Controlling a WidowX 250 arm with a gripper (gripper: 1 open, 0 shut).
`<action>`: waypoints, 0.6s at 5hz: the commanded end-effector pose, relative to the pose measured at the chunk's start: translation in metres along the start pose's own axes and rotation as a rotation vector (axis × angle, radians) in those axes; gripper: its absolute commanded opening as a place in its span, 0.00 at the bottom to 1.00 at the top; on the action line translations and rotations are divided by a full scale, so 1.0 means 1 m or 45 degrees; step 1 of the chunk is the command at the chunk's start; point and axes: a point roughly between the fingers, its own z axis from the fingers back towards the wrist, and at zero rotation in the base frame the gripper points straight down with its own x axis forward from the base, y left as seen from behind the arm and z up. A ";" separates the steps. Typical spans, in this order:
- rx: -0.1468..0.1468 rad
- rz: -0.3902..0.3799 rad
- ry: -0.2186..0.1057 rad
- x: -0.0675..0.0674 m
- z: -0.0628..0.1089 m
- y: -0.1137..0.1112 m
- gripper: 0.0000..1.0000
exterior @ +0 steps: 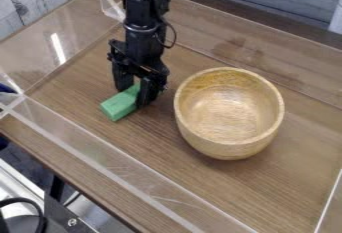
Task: Put the green block in the brown bowl
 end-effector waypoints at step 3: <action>0.018 0.053 -0.076 0.003 0.032 0.002 0.00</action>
